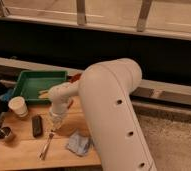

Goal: Place fork in tray

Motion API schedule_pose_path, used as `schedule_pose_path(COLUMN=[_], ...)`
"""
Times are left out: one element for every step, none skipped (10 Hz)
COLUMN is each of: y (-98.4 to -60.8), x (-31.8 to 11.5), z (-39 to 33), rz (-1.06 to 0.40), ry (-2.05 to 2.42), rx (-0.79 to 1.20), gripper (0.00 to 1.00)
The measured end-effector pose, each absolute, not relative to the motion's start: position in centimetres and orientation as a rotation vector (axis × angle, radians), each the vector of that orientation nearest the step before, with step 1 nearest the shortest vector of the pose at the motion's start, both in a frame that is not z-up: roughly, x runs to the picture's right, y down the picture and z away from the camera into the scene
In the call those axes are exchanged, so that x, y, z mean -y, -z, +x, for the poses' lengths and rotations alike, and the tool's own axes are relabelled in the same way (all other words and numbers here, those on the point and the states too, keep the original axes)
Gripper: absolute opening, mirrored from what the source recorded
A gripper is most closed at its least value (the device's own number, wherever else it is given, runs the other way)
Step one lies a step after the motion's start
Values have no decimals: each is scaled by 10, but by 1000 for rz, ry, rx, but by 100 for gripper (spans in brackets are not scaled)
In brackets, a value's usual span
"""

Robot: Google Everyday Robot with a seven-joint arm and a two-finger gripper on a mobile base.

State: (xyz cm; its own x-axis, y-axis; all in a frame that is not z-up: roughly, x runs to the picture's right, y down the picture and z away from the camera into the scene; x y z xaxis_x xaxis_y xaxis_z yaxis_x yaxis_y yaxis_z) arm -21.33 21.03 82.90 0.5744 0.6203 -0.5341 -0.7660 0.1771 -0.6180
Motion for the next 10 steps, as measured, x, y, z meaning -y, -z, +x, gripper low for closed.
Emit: schedule_pose_path(y=[-828, -828, -827, -825, -824, -822, -822, -821, -820, -819], x=[-209, -208, -206, -203, -200, -197, -195, -192, -190, -188], z=[-214, -214, -214, -214, -213, -213, -212, -212, -212, -212], rz=[-983, -978, -971, -963, -956, -947, -943, -941, -938, -936], ry=[-988, -987, -989, -993, -995, -997, -1000, -1003, -1005, -1006], rx=[-169, -161, -153, -145, -140, -131, -126, -119, -111, -101], gripper=[0, 0, 0, 0, 0, 0, 0, 0, 0, 0])
